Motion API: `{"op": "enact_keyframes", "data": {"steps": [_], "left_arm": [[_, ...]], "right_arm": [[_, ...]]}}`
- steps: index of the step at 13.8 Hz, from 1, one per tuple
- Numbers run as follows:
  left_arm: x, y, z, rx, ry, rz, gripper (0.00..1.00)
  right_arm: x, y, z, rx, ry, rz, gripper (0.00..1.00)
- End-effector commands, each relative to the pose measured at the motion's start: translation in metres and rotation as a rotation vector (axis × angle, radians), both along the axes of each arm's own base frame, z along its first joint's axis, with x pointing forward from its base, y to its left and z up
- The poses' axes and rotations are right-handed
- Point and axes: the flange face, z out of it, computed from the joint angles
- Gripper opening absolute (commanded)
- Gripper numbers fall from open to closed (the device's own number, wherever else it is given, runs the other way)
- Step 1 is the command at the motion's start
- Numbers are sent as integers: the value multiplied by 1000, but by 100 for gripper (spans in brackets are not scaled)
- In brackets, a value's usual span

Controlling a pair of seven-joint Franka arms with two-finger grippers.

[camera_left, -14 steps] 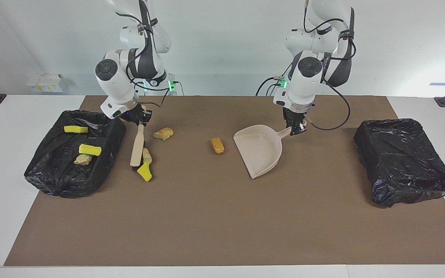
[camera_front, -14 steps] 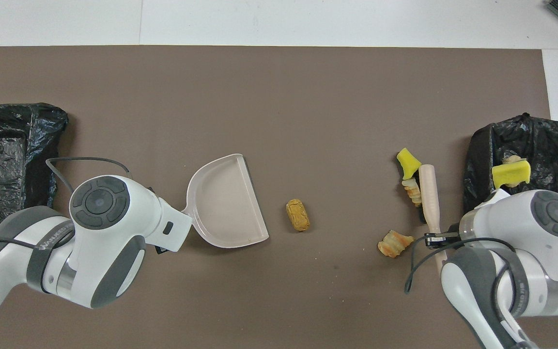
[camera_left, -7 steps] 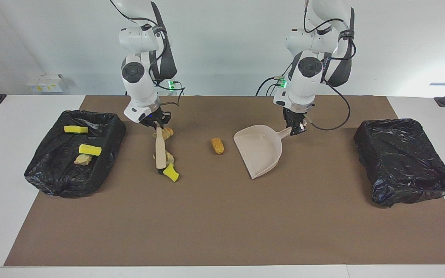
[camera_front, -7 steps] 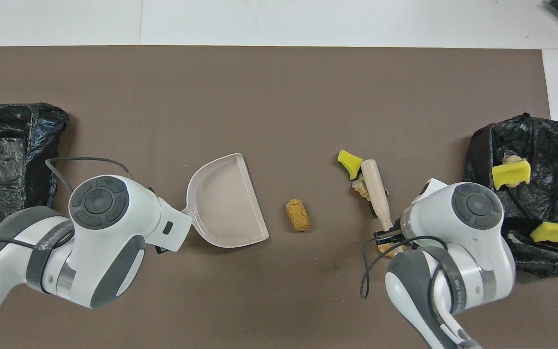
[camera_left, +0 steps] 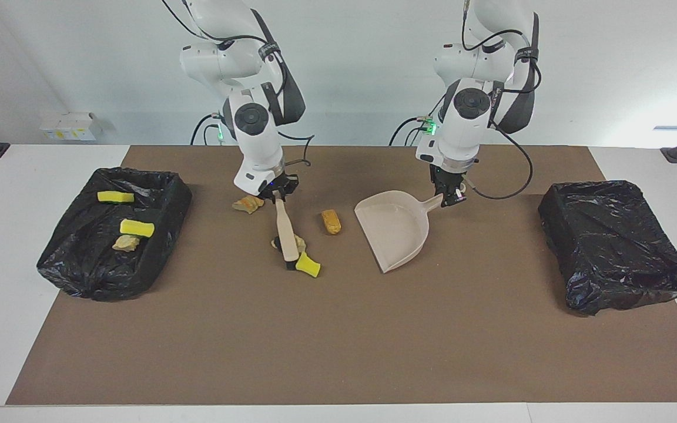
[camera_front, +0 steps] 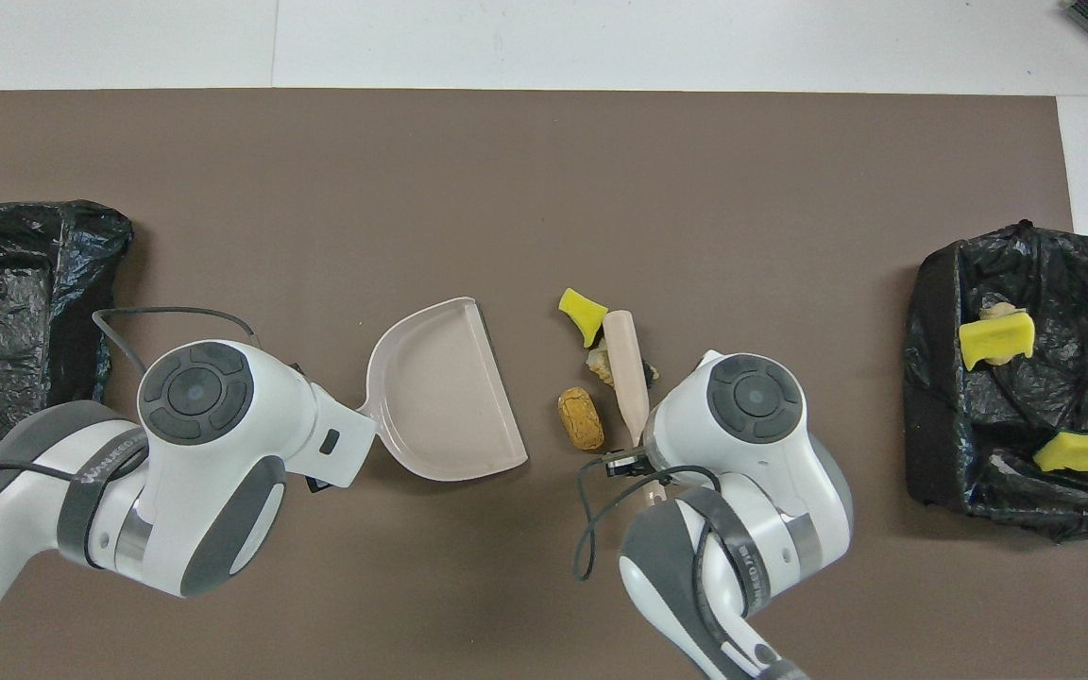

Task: Sweep and dump trash in bin
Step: 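Brush the sponge and bread into the dustpan with the right gripper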

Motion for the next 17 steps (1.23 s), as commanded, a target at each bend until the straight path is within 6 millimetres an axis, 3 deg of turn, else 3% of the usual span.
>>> {"op": "enact_keyframes", "data": {"steps": [1, 4, 6, 8, 10, 12, 14, 17], "left_arm": [[0, -2, -11, -27, -14, 21, 0], [1, -3, -11, -39, -13, 29, 0], [1, -3, -11, -40, -15, 29, 0], [1, -3, -12, -40, -13, 29, 0], [2, -3, -11, -44, -18, 31, 0], [2, -3, -12, -47, -18, 34, 0], [3, -2, -11, -48, -20, 36, 0], [2, -2, -11, -47, -18, 36, 0]], "right_arm": [[3, 58, -2, 110, 42, -41, 0], [3, 109, -4, 208, 27, -66, 0], [4, 130, 11, 308, 54, -129, 0], [-3, 137, 18, 328, 70, -136, 0], [-15, 138, 49, 343, 89, -137, 0], [-30, 127, 82, 321, 138, -110, 0], [-33, 103, 105, 287, 188, -112, 0], [-32, 58, 118, 210, 261, -123, 0]]}}
